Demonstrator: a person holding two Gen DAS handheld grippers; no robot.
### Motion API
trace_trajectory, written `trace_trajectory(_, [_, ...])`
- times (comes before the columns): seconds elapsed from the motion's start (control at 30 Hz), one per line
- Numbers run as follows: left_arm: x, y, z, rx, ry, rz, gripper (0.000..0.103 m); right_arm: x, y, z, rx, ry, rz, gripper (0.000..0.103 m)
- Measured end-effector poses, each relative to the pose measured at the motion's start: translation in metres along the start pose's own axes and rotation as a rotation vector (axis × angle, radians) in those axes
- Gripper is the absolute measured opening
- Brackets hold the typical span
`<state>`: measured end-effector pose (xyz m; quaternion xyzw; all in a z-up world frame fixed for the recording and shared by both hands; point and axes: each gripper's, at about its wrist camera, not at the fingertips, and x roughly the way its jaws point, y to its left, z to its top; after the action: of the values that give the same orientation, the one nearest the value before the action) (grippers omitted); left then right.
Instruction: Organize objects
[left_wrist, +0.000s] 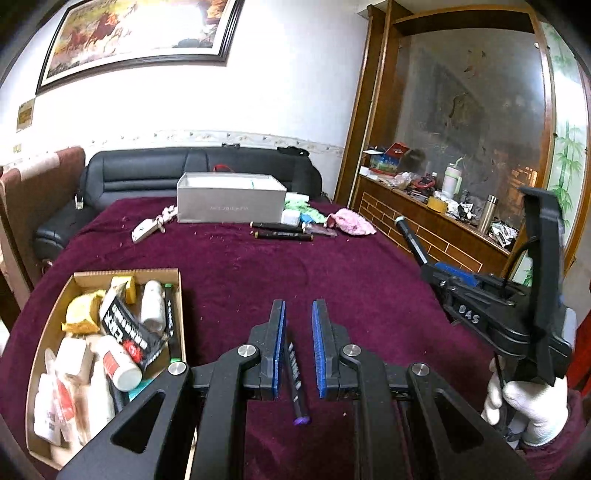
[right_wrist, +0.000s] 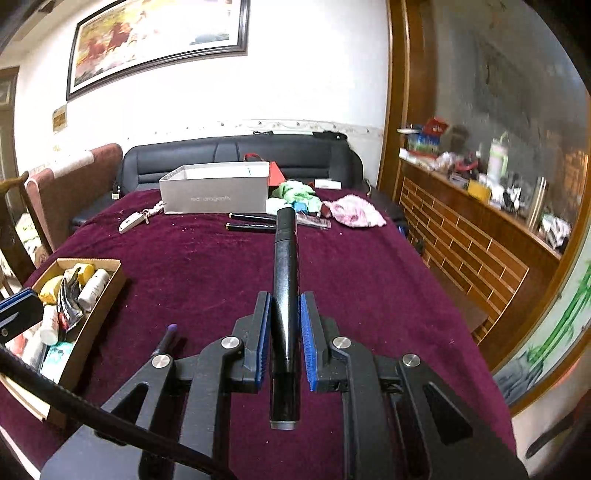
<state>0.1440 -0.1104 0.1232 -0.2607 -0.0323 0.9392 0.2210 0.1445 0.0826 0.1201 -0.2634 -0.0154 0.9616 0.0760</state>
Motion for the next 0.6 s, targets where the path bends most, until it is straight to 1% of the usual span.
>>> trace_trajectory(0.07, [0.01,0.002,-0.007,-0.001,0.057,0.018,0.011,-0.002,0.005,-0.002,-0.014,-0.002,-0.004,0.014])
trace_trajectory(0.13, [0.021,0.006,-0.015,-0.03,0.099,0.023,0.012,-0.003,0.008,-0.004,-0.022,0.002,-0.007,0.014])
trace_trajectory(0.23, [0.042,0.01,-0.024,-0.072,0.178,0.021,0.015,-0.001,0.01,-0.007,-0.027,0.014,-0.015,0.014])
trace_trajectory(0.27, [0.05,0.008,-0.027,-0.071,0.198,0.023,0.02,0.001,0.01,-0.008,-0.028,0.021,-0.016,0.014])
trace_trajectory(0.3, [0.058,0.006,-0.029,-0.066,0.22,0.032,0.024,0.002,0.009,-0.009,-0.028,0.026,-0.018,0.014])
trace_trajectory(0.4, [0.076,-0.002,-0.032,-0.042,0.251,0.049,0.029,0.009,0.005,-0.013,-0.029,0.05,-0.03,0.014])
trace_trajectory(0.43, [0.085,-0.007,-0.032,-0.028,0.264,0.065,0.031,0.011,0.003,-0.014,-0.027,0.056,-0.032,0.014])
trace_trajectory(0.47, [0.089,-0.009,-0.032,-0.017,0.271,0.07,0.036,0.014,0.001,-0.015,-0.022,0.065,-0.034,0.014])
trace_trajectory(0.5, [0.097,-0.013,-0.033,-0.003,0.281,0.079,0.038,0.016,-0.001,-0.017,-0.018,0.071,-0.036,0.014])
trace_trajectory(0.6, [0.12,-0.023,-0.038,0.04,0.335,0.117,0.039,0.021,-0.009,-0.02,-0.005,0.09,-0.04,0.014])
